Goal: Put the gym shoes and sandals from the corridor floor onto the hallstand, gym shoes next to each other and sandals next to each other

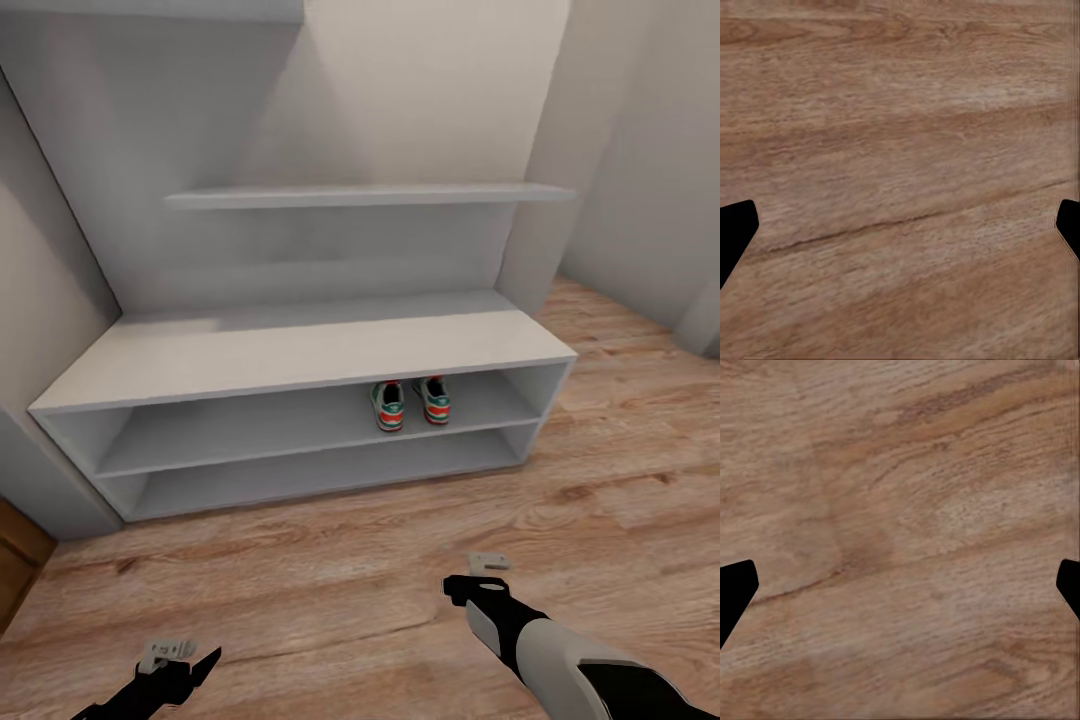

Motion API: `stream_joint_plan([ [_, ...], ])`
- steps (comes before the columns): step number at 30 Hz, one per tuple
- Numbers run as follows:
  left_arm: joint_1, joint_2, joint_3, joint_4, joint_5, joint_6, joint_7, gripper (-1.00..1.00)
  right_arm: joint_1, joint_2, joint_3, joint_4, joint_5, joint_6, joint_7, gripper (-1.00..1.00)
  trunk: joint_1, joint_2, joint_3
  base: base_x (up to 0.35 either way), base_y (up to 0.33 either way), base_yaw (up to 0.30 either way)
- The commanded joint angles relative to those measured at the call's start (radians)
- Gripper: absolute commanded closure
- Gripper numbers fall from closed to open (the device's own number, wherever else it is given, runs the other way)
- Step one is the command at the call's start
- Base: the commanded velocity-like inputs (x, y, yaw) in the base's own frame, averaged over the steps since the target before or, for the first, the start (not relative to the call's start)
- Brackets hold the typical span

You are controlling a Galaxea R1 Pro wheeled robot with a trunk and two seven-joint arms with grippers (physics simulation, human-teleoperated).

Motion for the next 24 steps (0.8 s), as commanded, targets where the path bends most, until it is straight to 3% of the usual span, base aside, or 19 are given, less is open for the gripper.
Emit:
stream_joint_plan([
  [1,-0.001,-0.001,0.008,0.0,-0.011,-0.006,-0.005,-1.0,0.0,0.001,-0.005,-0.001,0.002,0.002,-0.003,-1.0,0.0,0.0,0.0,0.0,0.0,-0.246],
  [11,-0.001,0.0,0.008,0.0,-0.011,-0.006,-0.005,-1.0,0.0,0.0,-0.005,-0.001,0.002,0.002,-0.003,-1.0,0.0,0.0,0.012,0.0,0.0,-0.245],
  [24,-0.001,-0.002,0.008,0.0,-0.011,-0.006,-0.005,-1.0,0.0,0.0,-0.005,-0.001,0.002,0.002,-0.004,-1.0,0.05,-0.091,-0.013,0.0,0.0,-0.244],
])
